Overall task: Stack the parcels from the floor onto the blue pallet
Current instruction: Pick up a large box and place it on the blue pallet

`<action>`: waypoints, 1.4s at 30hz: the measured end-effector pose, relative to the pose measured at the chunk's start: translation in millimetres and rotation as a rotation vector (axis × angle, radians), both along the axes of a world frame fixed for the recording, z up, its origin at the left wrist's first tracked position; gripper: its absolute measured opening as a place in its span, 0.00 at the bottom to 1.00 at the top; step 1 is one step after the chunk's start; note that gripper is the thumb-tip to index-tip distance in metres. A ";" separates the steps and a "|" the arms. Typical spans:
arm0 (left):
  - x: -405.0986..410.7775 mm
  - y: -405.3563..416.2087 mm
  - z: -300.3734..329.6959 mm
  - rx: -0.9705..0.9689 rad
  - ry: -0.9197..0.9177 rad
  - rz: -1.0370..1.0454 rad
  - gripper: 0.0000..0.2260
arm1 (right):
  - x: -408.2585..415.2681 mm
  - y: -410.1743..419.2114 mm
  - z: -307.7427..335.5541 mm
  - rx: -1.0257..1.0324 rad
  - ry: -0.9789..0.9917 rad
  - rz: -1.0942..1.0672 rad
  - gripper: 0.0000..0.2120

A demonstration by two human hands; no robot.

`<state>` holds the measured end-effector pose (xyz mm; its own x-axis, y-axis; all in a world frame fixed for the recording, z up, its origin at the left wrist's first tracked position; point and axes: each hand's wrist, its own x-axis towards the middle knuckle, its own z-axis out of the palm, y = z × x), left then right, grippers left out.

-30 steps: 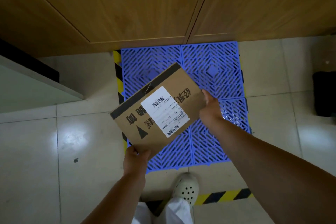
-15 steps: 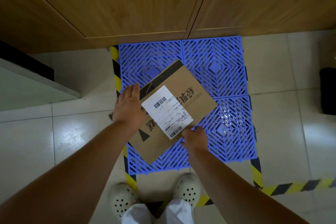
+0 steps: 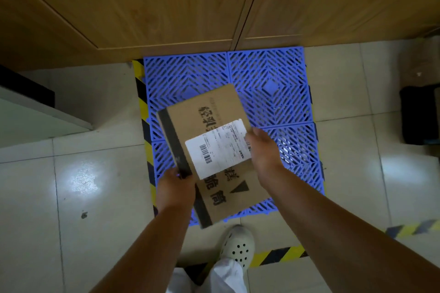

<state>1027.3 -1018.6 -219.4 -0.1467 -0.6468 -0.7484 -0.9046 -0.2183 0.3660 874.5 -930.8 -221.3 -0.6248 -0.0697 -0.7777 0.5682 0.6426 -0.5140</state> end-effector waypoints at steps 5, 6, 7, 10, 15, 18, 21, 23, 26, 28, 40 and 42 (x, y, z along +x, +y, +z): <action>-6.1 39.7 -3.2 0.184 0.051 0.361 0.04 | -20.3 -12.0 -6.2 -0.002 0.071 0.222 0.22; -7.6 45.6 -3.5 0.220 0.057 0.384 0.06 | -23.9 -12.6 -6.2 0.023 0.087 0.335 0.23; -8.7 50.6 -5.4 0.255 0.053 0.398 0.07 | -27.1 -12.6 -6.5 0.051 0.115 0.449 0.24; -17.0 60.0 -1.3 0.345 0.036 0.403 0.08 | -29.6 -7.9 -8.0 0.150 0.204 0.700 0.27; -22.7 60.9 1.3 0.389 0.022 0.433 0.05 | -15.0 15.9 -1.3 0.243 0.312 0.824 0.32; -20.2 46.6 8.0 0.205 -0.001 0.456 0.25 | 6.6 40.7 5.7 0.368 0.390 0.708 0.34; -18.9 22.1 20.4 0.041 -0.003 0.353 0.35 | 32.9 59.0 13.3 0.474 0.322 0.485 0.36; -15.5 6.9 19.8 -0.038 -0.001 0.185 0.39 | 46.1 61.2 16.9 0.487 0.202 0.323 0.36; -17.6 -15.7 11.9 -0.146 -0.037 -0.031 0.40 | 59.9 62.0 13.8 0.393 0.066 0.161 0.39; -25.8 -27.8 9.0 -0.153 -0.039 -0.099 0.41 | 65.5 59.6 9.4 0.358 -0.014 0.133 0.43; -41.8 -112.1 1.2 -0.096 -0.086 -0.193 0.32 | 6.3 -12.1 10.4 0.327 0.225 0.398 0.37; -45.8 -127.4 -0.7 -0.112 -0.050 -0.155 0.32 | -16.9 -33.4 9.3 0.318 0.243 0.453 0.37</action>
<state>981.5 -1146.0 -220.0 -0.2150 -0.6992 -0.6818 -0.9420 -0.0357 0.3336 857.6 -964.1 -212.1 -0.7500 -0.1577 -0.6424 0.0924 0.9367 -0.3378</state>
